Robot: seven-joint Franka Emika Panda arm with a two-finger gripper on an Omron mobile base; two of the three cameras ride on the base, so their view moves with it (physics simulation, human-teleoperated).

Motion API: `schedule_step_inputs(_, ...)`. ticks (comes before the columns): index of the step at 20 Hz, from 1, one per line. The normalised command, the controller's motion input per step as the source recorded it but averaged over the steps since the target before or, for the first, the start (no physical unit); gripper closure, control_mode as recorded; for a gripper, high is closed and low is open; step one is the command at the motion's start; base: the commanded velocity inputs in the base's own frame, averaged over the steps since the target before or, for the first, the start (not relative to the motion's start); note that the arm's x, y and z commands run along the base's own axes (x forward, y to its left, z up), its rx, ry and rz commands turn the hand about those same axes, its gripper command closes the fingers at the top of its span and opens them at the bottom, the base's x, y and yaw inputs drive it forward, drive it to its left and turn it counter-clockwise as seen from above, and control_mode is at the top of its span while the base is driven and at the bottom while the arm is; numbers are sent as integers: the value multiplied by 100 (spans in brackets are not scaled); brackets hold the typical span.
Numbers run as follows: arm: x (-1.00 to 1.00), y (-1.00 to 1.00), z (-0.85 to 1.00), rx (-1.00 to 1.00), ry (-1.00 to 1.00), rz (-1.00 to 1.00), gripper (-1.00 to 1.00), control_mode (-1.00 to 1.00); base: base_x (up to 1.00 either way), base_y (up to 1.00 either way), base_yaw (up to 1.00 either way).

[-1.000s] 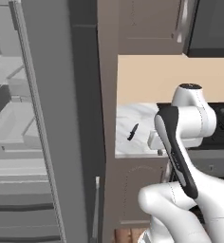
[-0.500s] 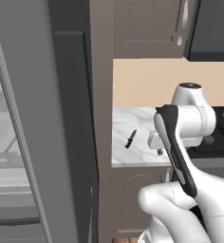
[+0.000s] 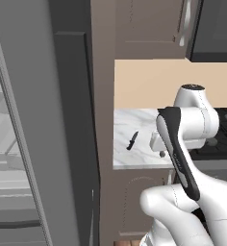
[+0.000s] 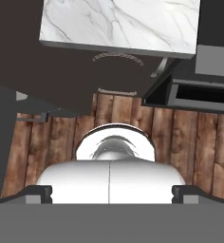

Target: Retrieve the butter from the fridge and place it on a plate on the dining table. Then retrieve the butter knife by the fridge and place it near the plate.

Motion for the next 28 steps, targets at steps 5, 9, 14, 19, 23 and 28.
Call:
schedule_step_inputs(5, 0, 0, 0, 0, 0, 0, -100, 100, 0, 0, 0)
schedule_step_inputs(9, 0, -9, 0, 1, -5, -2, -100, -100, 0, 0, 0)
schedule_step_inputs(14, 22, -34, 0, 12, -7, -1, -100, -100, 0, 0, 0)
schedule_step_inputs(19, 87, 2, -5, 13, -2, -21, -100, -100, 0, 0, 0)
schedule_step_inputs(23, 97, 21, 0, 5, 6, -37, -100, -100, 0, 0, 0)
schedule_step_inputs(28, 86, 3, -15, 0, 0, -35, -100, -100, 0, 0, 0)
